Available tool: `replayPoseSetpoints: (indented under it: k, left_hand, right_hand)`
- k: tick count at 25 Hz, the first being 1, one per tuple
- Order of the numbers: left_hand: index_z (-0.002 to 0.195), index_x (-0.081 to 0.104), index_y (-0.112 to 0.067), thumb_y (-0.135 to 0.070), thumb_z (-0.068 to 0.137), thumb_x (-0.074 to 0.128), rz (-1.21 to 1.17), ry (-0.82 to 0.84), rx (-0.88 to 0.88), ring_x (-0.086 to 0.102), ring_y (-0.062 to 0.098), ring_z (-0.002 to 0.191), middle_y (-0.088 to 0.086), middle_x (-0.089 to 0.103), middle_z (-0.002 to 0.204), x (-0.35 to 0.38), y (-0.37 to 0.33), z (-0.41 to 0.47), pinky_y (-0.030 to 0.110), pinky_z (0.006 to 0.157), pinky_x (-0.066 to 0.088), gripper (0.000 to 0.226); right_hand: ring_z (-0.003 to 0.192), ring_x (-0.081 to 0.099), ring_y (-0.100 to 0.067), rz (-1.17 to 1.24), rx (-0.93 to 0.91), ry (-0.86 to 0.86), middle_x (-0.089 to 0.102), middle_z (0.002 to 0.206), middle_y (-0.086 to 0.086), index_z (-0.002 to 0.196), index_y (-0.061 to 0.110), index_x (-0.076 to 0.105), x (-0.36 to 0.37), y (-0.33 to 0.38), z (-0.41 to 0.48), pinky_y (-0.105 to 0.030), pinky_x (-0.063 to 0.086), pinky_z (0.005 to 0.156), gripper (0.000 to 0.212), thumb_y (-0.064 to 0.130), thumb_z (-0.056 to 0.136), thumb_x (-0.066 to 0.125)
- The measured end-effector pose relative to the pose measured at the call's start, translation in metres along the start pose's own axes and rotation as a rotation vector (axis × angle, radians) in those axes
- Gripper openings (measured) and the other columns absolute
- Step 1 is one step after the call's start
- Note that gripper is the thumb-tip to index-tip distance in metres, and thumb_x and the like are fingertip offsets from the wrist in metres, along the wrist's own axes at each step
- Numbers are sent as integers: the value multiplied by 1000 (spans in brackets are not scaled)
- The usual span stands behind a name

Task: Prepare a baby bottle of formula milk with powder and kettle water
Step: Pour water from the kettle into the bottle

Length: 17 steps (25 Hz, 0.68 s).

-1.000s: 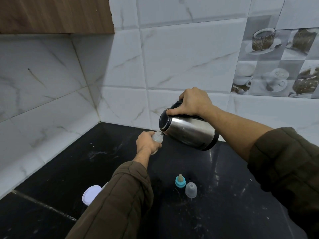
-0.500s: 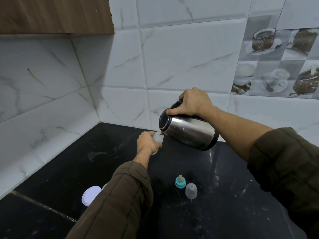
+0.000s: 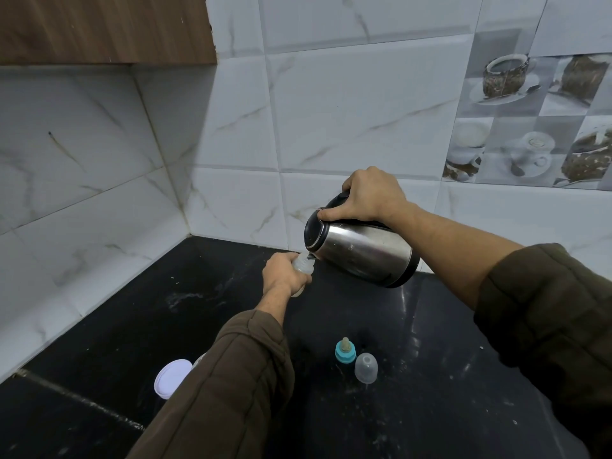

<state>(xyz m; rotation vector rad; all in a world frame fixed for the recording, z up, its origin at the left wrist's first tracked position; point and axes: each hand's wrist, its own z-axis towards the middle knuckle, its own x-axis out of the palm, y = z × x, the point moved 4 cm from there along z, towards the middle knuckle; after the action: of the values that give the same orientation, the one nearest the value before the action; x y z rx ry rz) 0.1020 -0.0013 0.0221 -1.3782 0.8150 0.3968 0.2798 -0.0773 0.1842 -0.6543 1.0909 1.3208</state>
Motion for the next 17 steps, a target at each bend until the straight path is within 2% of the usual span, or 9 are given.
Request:
replayPoseSetpoints:
  k: [12, 17]
  left_hand:
    - [129, 70, -24, -21, 74, 90, 25, 3, 7, 63, 24, 116, 4, 71, 123, 2, -2, 2, 42, 101, 51, 58]
    - [128, 71, -23, -20, 74, 90, 13, 6, 0, 63, 24, 116, 4, 71, 122, 3, -2, 2, 40, 98, 50, 57]
  right_hand:
    - [64, 60, -22, -13, 6, 1, 55, 54, 0, 55, 16, 50, 1, -4, 0, -30, 37, 53, 74, 86, 55, 72]
    - [61, 56, -23, -15, 1, 0, 49, 52, 0, 53, 16, 43, 0, -2, 0, -30, 34, 53, 75, 84, 57, 73]
